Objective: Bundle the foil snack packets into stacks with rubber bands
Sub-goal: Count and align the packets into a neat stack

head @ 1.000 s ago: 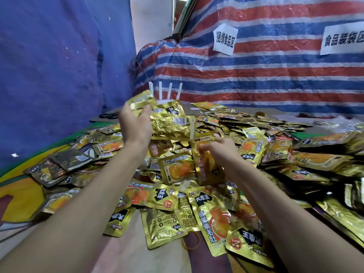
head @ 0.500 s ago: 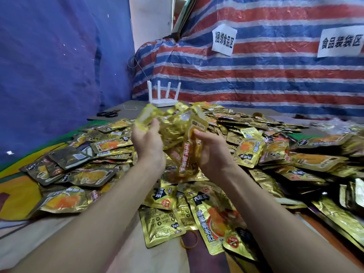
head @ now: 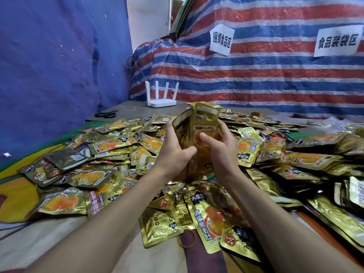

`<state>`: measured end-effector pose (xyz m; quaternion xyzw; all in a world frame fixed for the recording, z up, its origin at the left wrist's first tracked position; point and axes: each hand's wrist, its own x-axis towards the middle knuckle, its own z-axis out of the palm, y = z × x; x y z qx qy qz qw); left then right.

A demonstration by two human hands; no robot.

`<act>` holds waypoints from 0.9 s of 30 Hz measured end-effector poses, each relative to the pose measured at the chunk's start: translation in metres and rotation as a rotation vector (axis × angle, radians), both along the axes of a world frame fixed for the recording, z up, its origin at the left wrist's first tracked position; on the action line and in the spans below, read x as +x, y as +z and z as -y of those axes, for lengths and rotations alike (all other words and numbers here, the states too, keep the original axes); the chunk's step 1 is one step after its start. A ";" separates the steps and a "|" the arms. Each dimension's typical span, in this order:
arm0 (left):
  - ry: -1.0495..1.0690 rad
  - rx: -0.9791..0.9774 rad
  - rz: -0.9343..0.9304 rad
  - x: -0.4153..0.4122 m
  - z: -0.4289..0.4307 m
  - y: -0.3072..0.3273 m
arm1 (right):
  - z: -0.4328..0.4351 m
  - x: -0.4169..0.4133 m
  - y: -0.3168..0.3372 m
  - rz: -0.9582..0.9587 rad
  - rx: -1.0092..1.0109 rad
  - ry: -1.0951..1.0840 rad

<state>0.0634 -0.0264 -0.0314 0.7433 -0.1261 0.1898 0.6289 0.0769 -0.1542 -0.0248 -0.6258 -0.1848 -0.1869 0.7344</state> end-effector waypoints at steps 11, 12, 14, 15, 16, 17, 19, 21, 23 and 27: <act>-0.180 -0.190 -0.040 0.012 0.003 -0.021 | -0.020 -0.019 -0.003 -0.019 0.088 -0.005; -0.185 -0.132 -0.041 0.013 -0.001 -0.021 | -0.021 -0.020 -0.001 -0.037 0.092 -0.015; -0.201 -0.026 -0.027 0.015 -0.006 -0.020 | -0.021 -0.019 0.000 -0.088 0.122 -0.017; -0.228 0.032 -0.030 0.014 -0.008 -0.017 | -0.021 -0.017 0.000 -0.114 0.146 -0.021; -0.261 0.107 -0.041 0.012 -0.010 -0.014 | -0.021 -0.016 0.000 -0.141 0.163 -0.028; -0.288 0.190 -0.053 0.010 -0.012 -0.010 | -0.020 -0.014 -0.001 -0.178 0.172 -0.031; -0.312 0.277 -0.066 0.012 -0.019 -0.005 | -0.018 -0.012 -0.002 -0.283 0.196 -0.003; -0.315 0.228 -0.098 0.013 -0.028 -0.002 | -0.017 -0.011 -0.002 -0.394 0.232 0.077; -0.307 0.218 -0.089 0.013 -0.032 0.000 | -0.018 -0.010 -0.002 -0.436 0.242 0.120; -0.283 0.217 -0.033 0.012 -0.022 -0.004 | -0.017 -0.004 -0.005 -0.436 0.220 0.197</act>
